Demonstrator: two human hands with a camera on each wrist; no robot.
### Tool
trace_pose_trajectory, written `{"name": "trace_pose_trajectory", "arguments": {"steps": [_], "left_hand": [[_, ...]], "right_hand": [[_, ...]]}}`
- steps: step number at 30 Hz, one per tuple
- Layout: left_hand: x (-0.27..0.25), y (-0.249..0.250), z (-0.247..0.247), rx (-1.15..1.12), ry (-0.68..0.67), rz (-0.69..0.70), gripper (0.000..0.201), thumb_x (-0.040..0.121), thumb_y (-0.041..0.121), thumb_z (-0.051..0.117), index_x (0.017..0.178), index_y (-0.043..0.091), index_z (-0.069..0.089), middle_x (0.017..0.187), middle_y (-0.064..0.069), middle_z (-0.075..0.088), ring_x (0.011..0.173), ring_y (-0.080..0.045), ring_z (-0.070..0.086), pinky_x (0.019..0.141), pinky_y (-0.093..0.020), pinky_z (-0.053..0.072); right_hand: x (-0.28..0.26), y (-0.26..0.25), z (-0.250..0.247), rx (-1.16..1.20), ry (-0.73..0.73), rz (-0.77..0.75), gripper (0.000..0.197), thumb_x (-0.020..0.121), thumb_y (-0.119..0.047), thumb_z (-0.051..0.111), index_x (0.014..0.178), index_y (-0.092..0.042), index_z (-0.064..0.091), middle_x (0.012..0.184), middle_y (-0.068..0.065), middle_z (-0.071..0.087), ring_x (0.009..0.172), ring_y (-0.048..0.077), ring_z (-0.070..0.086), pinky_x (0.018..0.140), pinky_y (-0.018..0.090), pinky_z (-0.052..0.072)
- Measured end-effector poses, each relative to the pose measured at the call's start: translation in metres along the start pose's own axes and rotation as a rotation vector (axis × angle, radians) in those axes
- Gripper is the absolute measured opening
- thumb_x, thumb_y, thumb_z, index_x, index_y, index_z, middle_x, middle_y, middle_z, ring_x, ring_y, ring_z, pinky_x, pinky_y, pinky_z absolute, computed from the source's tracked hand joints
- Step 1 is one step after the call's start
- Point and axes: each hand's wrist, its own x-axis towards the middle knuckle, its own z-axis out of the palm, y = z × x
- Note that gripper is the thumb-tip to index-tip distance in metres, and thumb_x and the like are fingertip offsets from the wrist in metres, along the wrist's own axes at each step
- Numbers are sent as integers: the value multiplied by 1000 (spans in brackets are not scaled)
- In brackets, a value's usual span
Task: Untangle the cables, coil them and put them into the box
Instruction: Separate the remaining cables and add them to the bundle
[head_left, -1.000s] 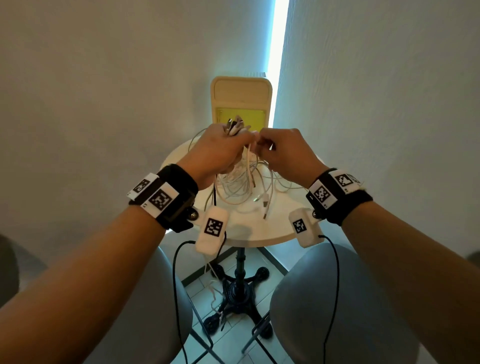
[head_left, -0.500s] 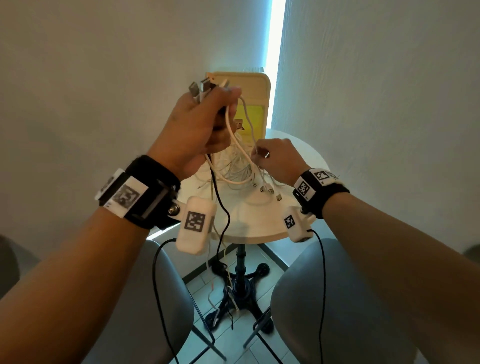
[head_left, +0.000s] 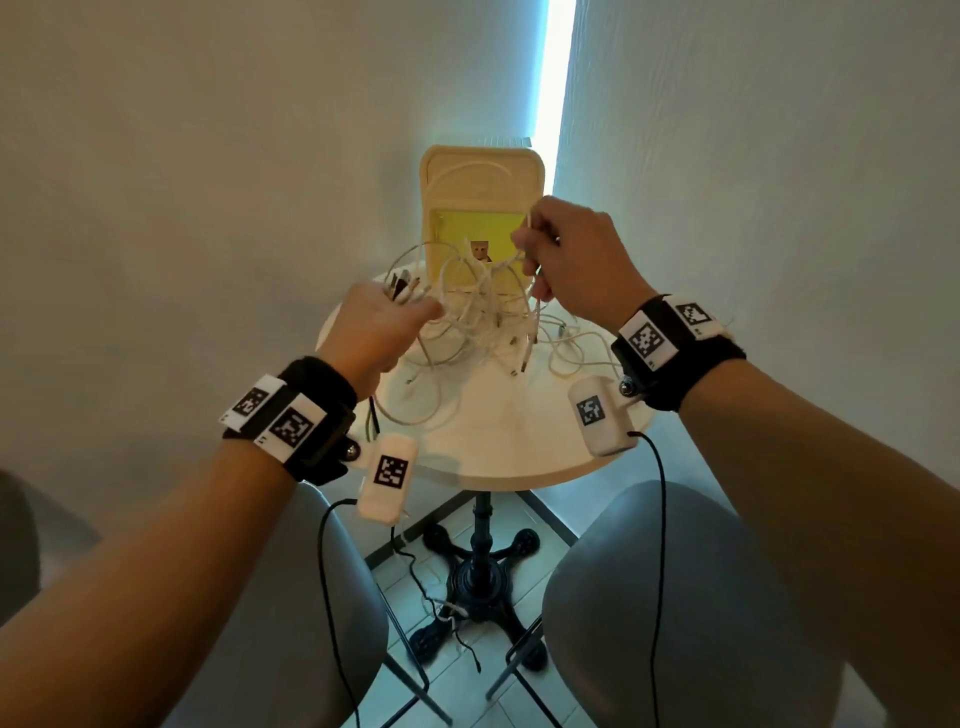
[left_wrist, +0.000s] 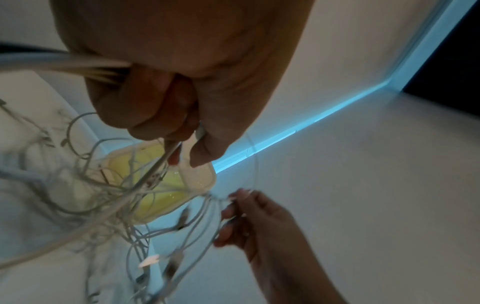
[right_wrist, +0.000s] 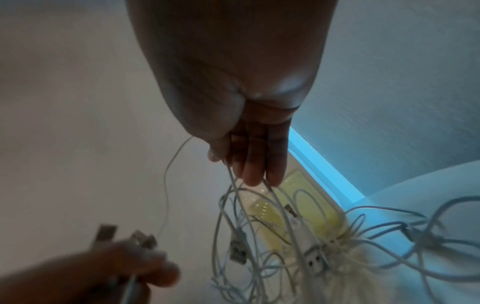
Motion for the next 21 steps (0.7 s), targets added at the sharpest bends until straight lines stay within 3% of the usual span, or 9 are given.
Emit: {"name": "trace_pose_trajectory", "arguments": {"steps": [2,4,5,8,10,13,16,19,21], "left_hand": [[2,-1,4,-14,110,49,31,86,26,86,92,12,58,71,6,49,55,-10,42,49,-26,32],[1,4,7,-49,236,106,61,82,33,91,123,9,53,105,2,59,84,-9,58,64,-23,46],[1,7,7,-65,284,151,68,82,33,92,129,9,49,114,0,59,92,-8,60,69,-17,49],[-2,20,10,-63,375,305,62,86,29,89,126,9,45,107,7,57,81,1,58,66,-7,47],[-5,26,12,-56,412,379,56,88,28,87,119,13,42,101,9,58,71,4,59,64,-10,46],[-6,31,13,-96,437,429,57,92,29,84,124,12,41,95,9,63,66,10,64,67,-14,51],[-3,29,10,-70,442,379,64,93,38,82,134,11,40,95,6,66,69,1,65,73,-25,58],[-3,23,9,-45,470,357,62,94,41,81,133,12,42,101,1,71,75,-6,69,78,-36,63],[-6,22,10,-72,517,391,55,94,37,81,127,12,45,97,6,70,76,-2,71,78,-34,64]], "right_hand": [[1,-8,-3,19,3,-22,24,105,-14,60,94,7,54,79,18,67,47,6,57,47,22,52],[1,-11,-4,-49,-20,-65,25,105,-16,60,93,5,53,82,20,68,51,13,58,48,24,52],[1,-12,-4,-88,-24,-87,25,105,-17,60,92,4,54,81,18,68,52,15,57,50,28,53],[-1,-10,-2,-221,-22,-145,24,106,-22,59,88,-7,53,71,-10,60,56,2,52,60,32,47],[-4,-11,1,-302,-21,-184,23,107,-25,57,88,-15,51,69,-17,51,60,6,49,62,33,42],[-5,-12,0,-321,89,-208,21,108,-32,51,96,-15,55,72,-4,58,65,25,56,63,38,48],[1,-8,-6,-219,234,-183,24,105,-33,50,100,-12,61,72,7,67,66,32,66,65,45,57],[2,-5,-11,-312,143,-183,23,102,-36,56,96,-15,63,72,5,67,67,30,66,68,44,58],[-1,-4,-10,-403,67,-204,22,102,-36,58,93,-16,60,74,1,61,69,30,62,67,40,54]]}}
